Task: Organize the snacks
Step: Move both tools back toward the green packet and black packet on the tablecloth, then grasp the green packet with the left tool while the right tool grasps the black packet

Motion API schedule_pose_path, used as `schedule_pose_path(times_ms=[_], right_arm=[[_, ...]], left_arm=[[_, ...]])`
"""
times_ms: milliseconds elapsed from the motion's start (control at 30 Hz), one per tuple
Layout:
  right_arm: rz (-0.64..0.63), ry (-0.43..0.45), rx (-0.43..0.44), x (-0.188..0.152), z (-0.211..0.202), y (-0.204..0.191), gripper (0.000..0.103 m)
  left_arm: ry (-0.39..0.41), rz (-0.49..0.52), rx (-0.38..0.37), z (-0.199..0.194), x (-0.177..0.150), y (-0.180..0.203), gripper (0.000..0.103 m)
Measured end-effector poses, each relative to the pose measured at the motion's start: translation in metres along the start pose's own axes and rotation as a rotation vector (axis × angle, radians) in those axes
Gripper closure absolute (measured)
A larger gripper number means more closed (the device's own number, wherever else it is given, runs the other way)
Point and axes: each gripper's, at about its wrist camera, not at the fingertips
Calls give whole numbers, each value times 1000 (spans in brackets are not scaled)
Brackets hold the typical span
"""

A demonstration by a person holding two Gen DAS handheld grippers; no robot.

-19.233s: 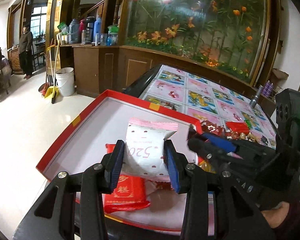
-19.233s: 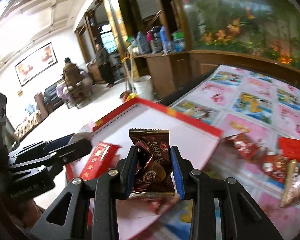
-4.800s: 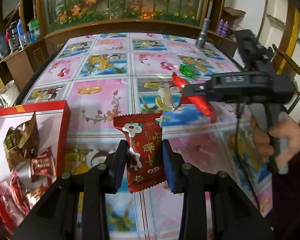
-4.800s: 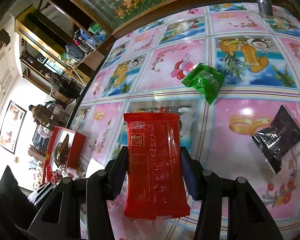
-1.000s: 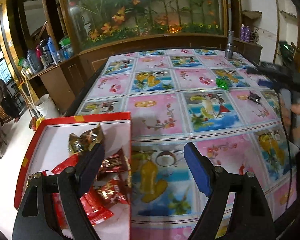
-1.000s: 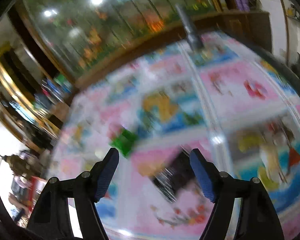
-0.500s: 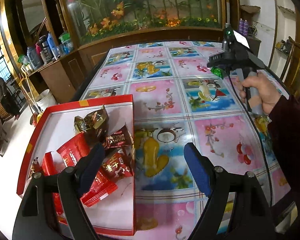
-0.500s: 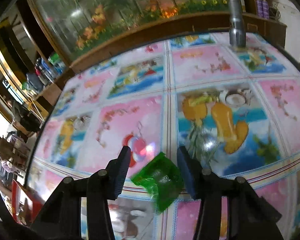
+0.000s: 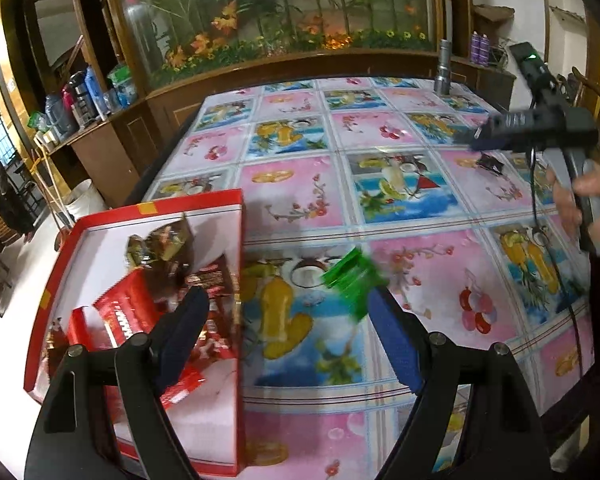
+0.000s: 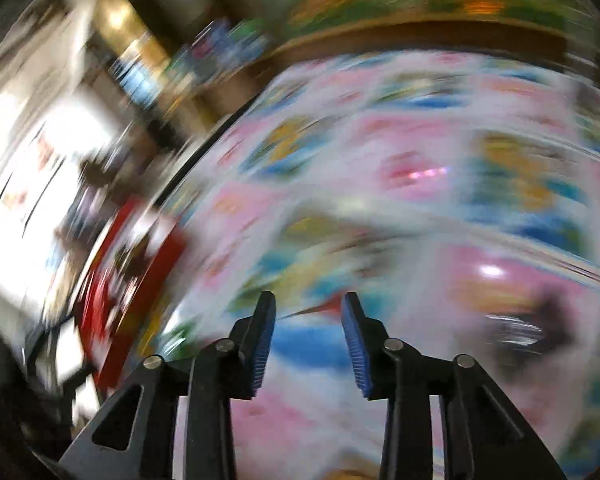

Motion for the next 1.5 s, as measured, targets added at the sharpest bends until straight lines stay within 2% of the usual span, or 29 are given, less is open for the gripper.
schedule_pose_path(times_ms=[33, 133, 233, 333, 367, 400, 433, 500, 533, 567, 633, 700, 733, 833, 967, 1133, 1167, 1300, 1333, 1367, 1400, 1433, 1500], right_arm=[[0, 0, 0, 0, 0, 0, 53], [263, 110, -81, 7, -24, 72, 50], [339, 85, -131, 4, -19, 101, 50], [347, 27, -73, 2, 0, 98, 50], [335, 6, -61, 1, 5, 95, 50], [312, -50, 26, -2, 12, 80, 50], [312, -50, 26, -2, 12, 80, 50], [294, -147, 184, -7, 24, 62, 51], [201, -151, 188, -7, 23, 38, 51], [201, -151, 188, -7, 23, 38, 50], [95, -137, 84, -8, 17, 21, 48], [48, -159, 41, -13, 16, 12, 47], [19, -212, 54, -19, 21, 4, 47], [-26, -261, 70, -28, 20, -10, 48], [-87, -308, 94, -44, 15, -38, 46], [-133, -347, 63, -60, 25, -64, 45], [-141, -325, 52, -61, 25, -69, 42], [-165, -266, -7, -64, 28, -78, 43], [-224, -210, -90, -66, 29, -82, 44], [-261, -189, -132, -68, 31, -84, 44], [-261, -189, -132, -68, 31, -84, 45], [-333, -168, -180, -71, 33, -89, 48], [-366, -162, -202, -73, 33, -91, 56]], left_arm=[[-1, 4, -4, 1, 0, 3, 21], [-11, 14, -7, 4, -2, 10, 21], [-24, 10, -9, 6, -6, 13, 21], [-37, 7, 4, 7, -9, 12, 21], [-41, 5, 6, 7, -10, 11, 21], [-45, 3, 9, 7, -11, 11, 21], [-48, 4, 13, 6, -12, 10, 21], [-54, 9, 24, 7, -14, 9, 21], [-56, 10, 29, 7, -15, 8, 21], [-59, 10, 32, 8, -16, 7, 21], [-70, 9, 39, 9, -18, 6, 21], [-79, 13, 44, 11, -20, 5, 21], [-83, 18, 46, 11, -21, 5, 21], [-95, 33, 61, 15, -23, 7, 21], [-103, 46, 71, 17, -24, 9, 21], [-116, 16, 66, 23, -21, 4, 21], [-119, 5, 64, 25, -20, 2, 21], [-131, -21, 59, 29, -19, -1, 21], [-133, -29, 54, 29, -19, -1, 21], [-135, -40, 45, 30, -18, 0, 21], [-136, -49, 33, 30, -17, 1, 21], [-135, -57, 17, 30, -16, 3, 21], [-135, -56, -4, 31, -14, 8, 21]])
Point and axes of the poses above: each gripper's, at about its wrist camera, not at the fingertips, and z roughly the way its jaws point, y to its right, x to its top, and after that the axes turned 8 degrees about y, right-handed
